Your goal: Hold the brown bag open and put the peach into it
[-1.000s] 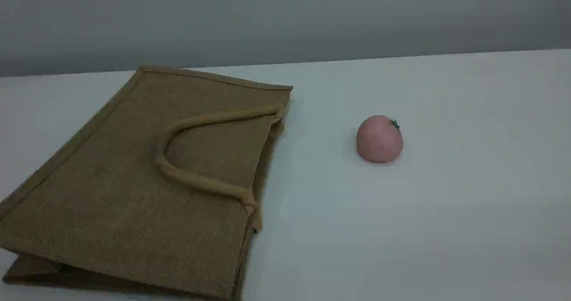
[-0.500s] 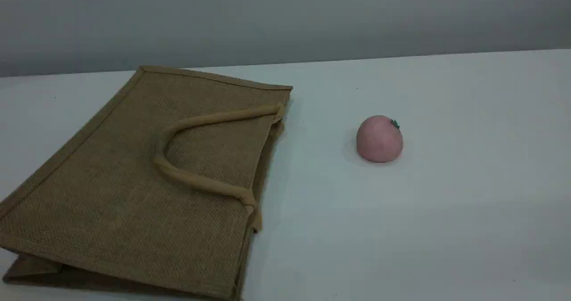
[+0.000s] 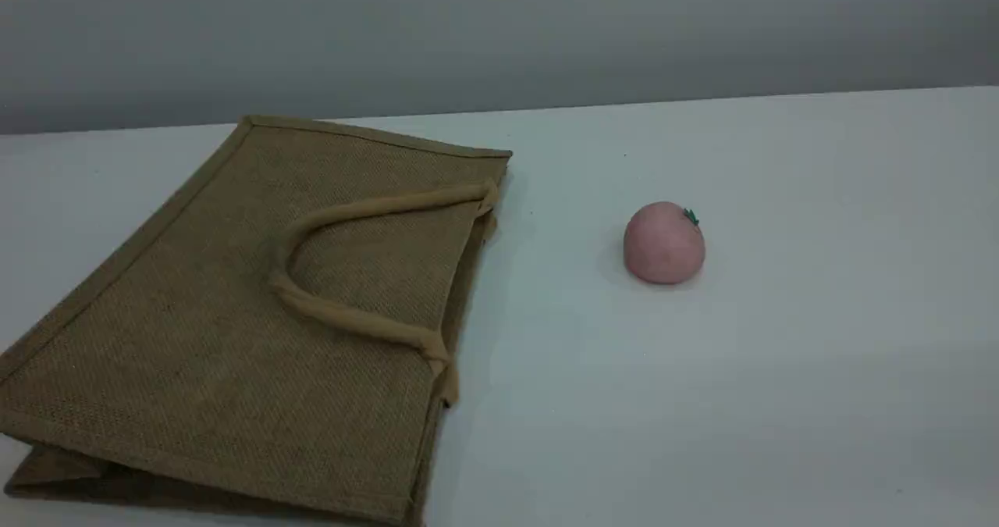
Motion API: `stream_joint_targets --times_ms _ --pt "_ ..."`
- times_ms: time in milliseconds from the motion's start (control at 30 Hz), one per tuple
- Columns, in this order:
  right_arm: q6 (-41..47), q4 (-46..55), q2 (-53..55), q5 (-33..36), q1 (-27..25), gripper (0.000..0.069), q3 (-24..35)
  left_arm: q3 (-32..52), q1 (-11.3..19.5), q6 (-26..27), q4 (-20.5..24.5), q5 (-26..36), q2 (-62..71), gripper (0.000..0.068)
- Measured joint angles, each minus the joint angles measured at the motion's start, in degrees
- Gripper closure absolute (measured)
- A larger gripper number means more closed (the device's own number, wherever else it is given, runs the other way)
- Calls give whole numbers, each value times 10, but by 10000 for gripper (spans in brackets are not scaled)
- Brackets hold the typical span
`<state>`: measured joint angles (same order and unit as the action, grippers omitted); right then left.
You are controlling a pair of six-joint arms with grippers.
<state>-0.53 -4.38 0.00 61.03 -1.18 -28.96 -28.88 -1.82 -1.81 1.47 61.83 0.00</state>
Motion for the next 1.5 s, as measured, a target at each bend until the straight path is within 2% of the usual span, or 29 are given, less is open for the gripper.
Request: stream_joint_targets --times_ms 1000,1167,1500 --pt "16 -9 0 -3 0 127 -3 -1 0 -1 2 -1 8 192" --pt "16 -20 48 -30 0 127 -32 -33 -1 -9 3 -19 57 192" --pt "14 -7 217 -100 0 127 -150 -136 -2 -9 1 -29 217 192"
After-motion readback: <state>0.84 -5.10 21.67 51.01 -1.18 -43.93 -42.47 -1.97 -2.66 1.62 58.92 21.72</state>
